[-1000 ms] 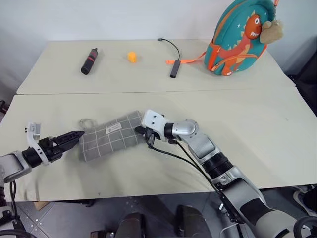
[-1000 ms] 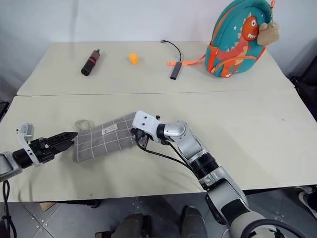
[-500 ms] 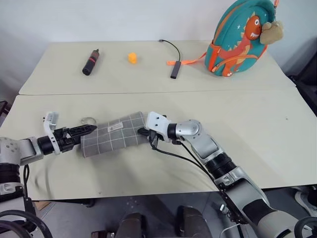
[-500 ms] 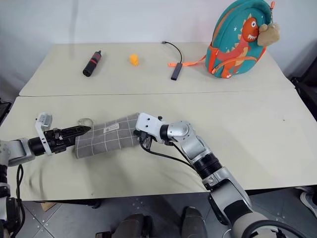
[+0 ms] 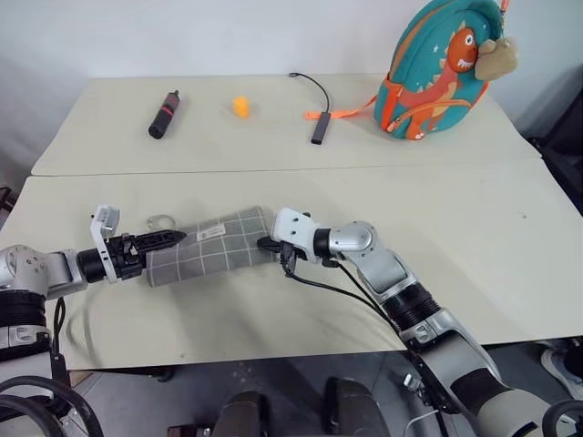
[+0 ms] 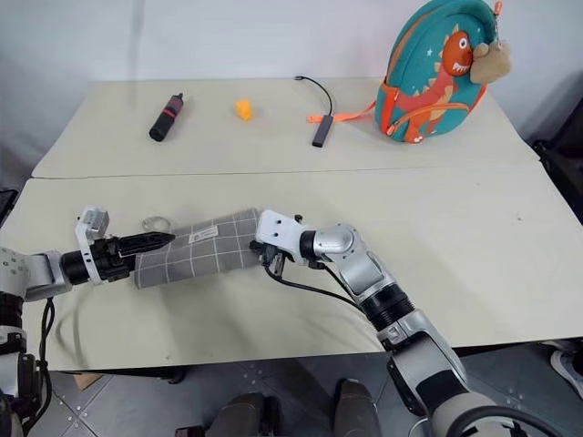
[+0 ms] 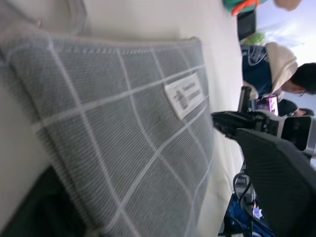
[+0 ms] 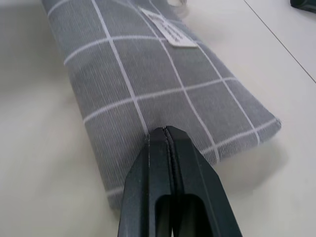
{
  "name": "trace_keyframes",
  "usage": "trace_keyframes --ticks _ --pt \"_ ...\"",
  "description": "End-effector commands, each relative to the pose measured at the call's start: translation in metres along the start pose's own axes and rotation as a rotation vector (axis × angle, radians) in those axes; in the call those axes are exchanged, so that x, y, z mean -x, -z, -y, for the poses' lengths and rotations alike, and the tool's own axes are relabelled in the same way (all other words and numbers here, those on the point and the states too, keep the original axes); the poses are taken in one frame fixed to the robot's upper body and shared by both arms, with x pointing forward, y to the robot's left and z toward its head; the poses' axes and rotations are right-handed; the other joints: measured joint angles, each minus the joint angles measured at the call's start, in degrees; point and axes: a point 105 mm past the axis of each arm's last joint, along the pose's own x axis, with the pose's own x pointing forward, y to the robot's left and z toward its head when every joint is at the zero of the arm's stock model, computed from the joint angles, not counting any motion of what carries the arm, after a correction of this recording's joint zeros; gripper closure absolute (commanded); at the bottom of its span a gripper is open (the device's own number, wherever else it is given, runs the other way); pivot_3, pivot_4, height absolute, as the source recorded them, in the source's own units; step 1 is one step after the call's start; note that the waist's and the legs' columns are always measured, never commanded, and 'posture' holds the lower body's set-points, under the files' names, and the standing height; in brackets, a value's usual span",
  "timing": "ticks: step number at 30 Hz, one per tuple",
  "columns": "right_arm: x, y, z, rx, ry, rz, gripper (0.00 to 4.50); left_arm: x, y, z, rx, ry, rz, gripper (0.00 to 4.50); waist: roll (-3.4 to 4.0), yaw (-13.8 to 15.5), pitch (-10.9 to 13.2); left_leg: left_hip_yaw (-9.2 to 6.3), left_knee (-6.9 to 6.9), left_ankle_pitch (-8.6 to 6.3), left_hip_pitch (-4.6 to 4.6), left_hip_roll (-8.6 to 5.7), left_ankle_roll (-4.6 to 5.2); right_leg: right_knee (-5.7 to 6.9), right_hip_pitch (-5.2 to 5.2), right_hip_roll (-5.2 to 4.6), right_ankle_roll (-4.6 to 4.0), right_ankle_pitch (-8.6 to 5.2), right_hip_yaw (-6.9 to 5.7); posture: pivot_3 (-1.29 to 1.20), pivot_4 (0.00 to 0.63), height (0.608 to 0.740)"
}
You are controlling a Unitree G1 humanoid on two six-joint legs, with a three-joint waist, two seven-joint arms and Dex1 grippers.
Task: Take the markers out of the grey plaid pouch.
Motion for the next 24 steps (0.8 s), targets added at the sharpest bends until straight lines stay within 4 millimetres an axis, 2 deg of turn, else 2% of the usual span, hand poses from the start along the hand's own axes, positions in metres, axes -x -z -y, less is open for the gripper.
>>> trace_keyframes --ticks 1,11,15,19,21,24 --pt "0.002 0.002 -0.002 0.031 -0.014 -0.013 4.5 0.004 0.009 -0.004 0.034 -0.018 -0.035 1.5 0.0 0.0 0.0 0.0 0.0 0.0 0.0 0.0 0.0 0.0 0.0 0.0 0.0 0.0 0.0 0.0 0.15 0.74" --pt "0.011 0.01 -0.004 0.059 -0.028 -0.028 4.5 0.001 0.034 0.02 0.063 0.115 -0.116 4.48 -0.02 0.06 0.01 -0.06 0.03 0.0 -0.18 0.03 0.0 -0.05 -0.1 0.0 0.0 0.0 0.01 0.0 0.15 0.74" --pt "0.013 0.012 -0.003 0.056 -0.024 -0.027 4.5 0.0 0.044 0.026 0.063 0.147 -0.113 4.48 -0.02 0.09 0.01 -0.08 0.04 0.0 -0.18 0.03 0.0 -0.04 -0.1 -0.01 0.0 0.0 0.01 0.0 0.15 0.74" --pt "0.019 0.007 -0.004 0.037 -0.03 0.016 4.5 0.001 0.041 0.033 0.01 0.194 -0.018 4.48 -0.03 0.29 0.01 -0.09 0.05 0.0 -0.2 0.03 0.0 -0.08 -0.08 -0.02 0.0 0.0 0.0 0.0 0.15 0.74" --pt "0.031 -0.001 -0.008 0.011 -0.061 0.089 4.5 0.002 0.034 0.035 -0.138 0.199 0.094 4.48 -0.03 0.34 0.01 -0.13 0.07 0.0 -0.23 0.03 0.0 -0.11 -0.07 -0.04 0.0 0.0 -0.02 0.0 0.15 0.74" --pt "0.05 -0.006 -0.001 -0.053 -0.028 0.149 4.5 0.002 0.032 0.044 -0.443 0.192 0.188 4.48 -0.07 0.31 0.04 -0.14 0.06 0.0 -0.29 0.14 0.0 -0.21 -0.09 -0.06 0.0 0.0 -0.04 0.0 0.15 0.74"
